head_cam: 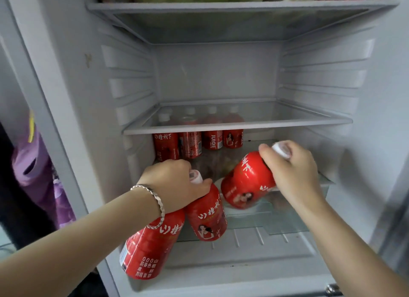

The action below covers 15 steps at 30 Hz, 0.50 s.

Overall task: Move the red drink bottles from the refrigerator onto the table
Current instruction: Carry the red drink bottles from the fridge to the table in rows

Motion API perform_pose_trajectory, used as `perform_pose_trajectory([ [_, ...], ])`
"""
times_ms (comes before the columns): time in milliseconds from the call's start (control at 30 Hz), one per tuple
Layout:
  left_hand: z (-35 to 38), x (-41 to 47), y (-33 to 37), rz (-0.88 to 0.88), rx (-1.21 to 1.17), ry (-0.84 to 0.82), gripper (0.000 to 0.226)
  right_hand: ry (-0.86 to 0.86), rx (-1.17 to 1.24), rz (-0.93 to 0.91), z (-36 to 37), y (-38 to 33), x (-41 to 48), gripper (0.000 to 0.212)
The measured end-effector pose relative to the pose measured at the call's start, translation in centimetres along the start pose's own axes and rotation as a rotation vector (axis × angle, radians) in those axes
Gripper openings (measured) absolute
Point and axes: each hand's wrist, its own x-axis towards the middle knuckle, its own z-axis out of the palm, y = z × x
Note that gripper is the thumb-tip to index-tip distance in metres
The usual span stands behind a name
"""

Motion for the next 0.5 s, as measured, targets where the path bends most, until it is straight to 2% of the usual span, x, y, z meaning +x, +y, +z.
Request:
perform_pose_trajectory([
  [100, -0.2, -2.2, 0.3, -0.072, 0.063, 0.062, 0.045, -0.293, -0.331, -0.213, 0.3, -2.3, -0.9, 0.030],
  [233, 0.0, -6.1, 1.1, -0.216, 0.095, 0.094, 0.042, -0.619, -0.542, -0.401, 1.9, -3.8, -2.7, 0.024],
  [333, 0.3, -10.1, 1.4, -0.357, 0.131, 0.119, 0.044, -0.780, -0.633, -0.550, 3.2, -4.2, -4.6, 0.022],
  [500, 0.8, -19.1, 1.2, -0.600, 0.155, 0.108, 0.044, -0.989, -0.623, -0.809, 4.5, -4.5, -10.7, 0.034],
])
